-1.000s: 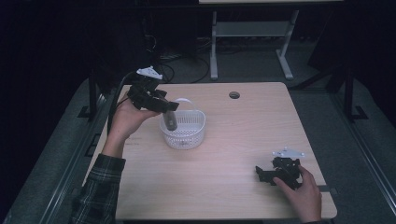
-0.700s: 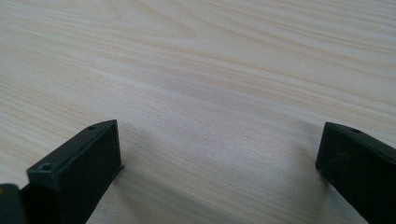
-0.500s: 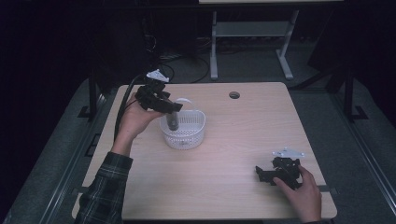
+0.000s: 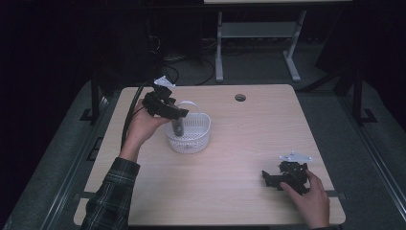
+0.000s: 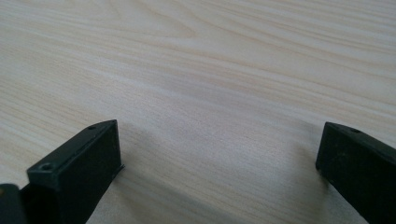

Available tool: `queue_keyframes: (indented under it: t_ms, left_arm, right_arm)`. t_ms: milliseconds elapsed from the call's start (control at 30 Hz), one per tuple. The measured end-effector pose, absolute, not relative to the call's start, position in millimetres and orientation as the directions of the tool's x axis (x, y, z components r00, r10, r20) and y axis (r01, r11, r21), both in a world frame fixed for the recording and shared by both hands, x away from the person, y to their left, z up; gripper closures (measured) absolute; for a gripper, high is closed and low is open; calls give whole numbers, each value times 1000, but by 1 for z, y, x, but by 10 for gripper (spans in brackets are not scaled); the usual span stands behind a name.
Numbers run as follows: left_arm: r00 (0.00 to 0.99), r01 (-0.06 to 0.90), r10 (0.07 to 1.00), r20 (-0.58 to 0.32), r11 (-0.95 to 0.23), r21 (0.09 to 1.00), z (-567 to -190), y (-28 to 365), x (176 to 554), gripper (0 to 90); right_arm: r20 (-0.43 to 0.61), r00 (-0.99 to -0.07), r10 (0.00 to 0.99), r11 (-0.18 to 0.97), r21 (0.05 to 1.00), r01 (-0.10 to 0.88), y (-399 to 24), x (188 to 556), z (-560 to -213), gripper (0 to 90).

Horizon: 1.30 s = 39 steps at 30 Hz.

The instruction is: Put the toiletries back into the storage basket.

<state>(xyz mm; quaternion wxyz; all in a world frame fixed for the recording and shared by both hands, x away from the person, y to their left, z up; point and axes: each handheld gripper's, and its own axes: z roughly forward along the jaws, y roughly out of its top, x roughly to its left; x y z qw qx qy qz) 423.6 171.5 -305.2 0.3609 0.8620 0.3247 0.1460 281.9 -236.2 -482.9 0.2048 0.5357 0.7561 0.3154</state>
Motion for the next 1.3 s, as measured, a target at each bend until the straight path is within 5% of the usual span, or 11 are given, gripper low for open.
queue_keyframes:
  t_ms: [1300]
  left_arm:
    - [734, 501, 679, 6, -547, 671, -357, 187, 421, 293]
  right_arm:
    - [28, -342, 939, 228, 696, 681, -236, 282, -483, 0]
